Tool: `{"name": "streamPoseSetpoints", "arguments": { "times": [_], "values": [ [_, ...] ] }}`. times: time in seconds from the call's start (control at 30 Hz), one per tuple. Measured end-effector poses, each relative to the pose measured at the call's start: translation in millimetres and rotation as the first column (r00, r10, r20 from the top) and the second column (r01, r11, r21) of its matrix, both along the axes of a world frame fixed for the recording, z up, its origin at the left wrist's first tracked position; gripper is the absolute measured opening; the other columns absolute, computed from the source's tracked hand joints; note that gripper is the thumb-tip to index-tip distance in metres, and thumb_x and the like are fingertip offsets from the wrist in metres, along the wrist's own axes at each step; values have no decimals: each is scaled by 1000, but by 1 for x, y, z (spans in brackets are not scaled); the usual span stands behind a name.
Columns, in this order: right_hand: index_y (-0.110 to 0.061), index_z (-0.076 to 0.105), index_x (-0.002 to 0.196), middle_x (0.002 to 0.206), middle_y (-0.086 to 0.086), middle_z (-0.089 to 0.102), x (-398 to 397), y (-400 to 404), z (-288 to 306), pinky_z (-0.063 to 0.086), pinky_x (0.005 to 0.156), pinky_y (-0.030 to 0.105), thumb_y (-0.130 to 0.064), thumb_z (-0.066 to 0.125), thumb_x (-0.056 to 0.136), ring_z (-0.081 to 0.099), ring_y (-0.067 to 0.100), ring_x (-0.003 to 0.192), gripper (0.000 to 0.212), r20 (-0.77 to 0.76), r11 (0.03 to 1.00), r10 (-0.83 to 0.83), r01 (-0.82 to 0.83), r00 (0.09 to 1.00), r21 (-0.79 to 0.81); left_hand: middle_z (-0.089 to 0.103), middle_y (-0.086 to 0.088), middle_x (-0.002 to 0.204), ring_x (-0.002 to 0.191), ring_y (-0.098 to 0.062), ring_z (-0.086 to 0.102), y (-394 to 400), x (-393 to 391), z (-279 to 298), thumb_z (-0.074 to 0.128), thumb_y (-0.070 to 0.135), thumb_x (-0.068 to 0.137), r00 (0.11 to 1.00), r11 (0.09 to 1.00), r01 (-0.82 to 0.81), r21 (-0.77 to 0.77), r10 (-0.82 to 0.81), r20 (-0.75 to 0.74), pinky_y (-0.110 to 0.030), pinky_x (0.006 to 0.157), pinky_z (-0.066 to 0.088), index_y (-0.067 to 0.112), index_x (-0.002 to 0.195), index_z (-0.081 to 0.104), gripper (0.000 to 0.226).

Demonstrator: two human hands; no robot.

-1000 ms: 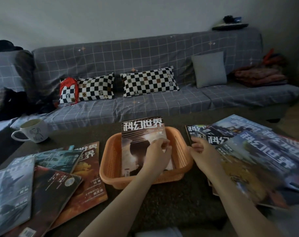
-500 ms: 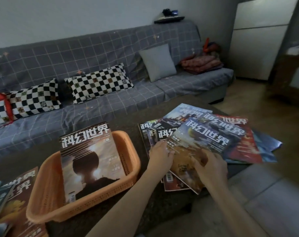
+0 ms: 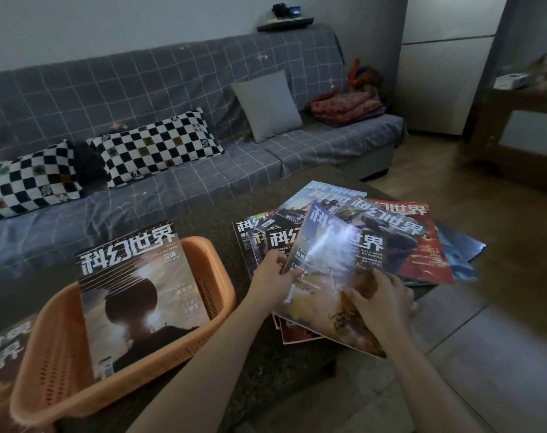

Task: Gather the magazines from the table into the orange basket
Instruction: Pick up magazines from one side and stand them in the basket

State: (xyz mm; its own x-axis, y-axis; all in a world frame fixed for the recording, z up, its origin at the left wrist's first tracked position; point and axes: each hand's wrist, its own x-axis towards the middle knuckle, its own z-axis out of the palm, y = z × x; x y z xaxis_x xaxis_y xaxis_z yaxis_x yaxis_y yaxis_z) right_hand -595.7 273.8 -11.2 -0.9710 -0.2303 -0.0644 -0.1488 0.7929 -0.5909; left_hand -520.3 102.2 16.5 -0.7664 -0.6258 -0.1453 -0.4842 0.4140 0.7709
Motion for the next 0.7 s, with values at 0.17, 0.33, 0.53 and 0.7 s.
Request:
{"name": "streamPoseSetpoints", "arguments": {
  "times": [0.17,0.33,0.53,0.7],
  "values": [
    [-24,38,139,138,6,46,11,3,15,34,105,46,-47,71,75,39,29,128,75,67,944,65,-39,996,-327,62,1,99,92,-16,60,12,35,19,65,28,91,972,996,-83,36,89,-219,-30,78,47,17,102,52,20],
    [-24,40,138,131,-3,54,30,-12,42,42,101,41,-48,70,75,51,21,120,73,157,825,177,-59,972,-561,60,12,92,87,-10,60,6,76,43,62,27,92,910,984,-162,73,178,-374,-31,75,52,29,92,47,15],
    [-17,43,134,126,1,55,62,-53,66,39,87,28,-37,71,79,52,22,116,65,123,784,281,-154,952,-601,65,6,97,87,-5,62,-15,132,60,63,23,92,825,948,-299,113,316,-469,-23,65,47,23,96,52,12],
    [-14,41,134,127,3,54,89,-100,76,40,88,30,-35,72,79,52,23,116,66,111,765,373,-237,921,-598,66,5,94,85,-10,64,-40,178,63,62,21,92,762,896,-422,139,434,-480,-31,72,54,23,96,52,11]
  ]
}}
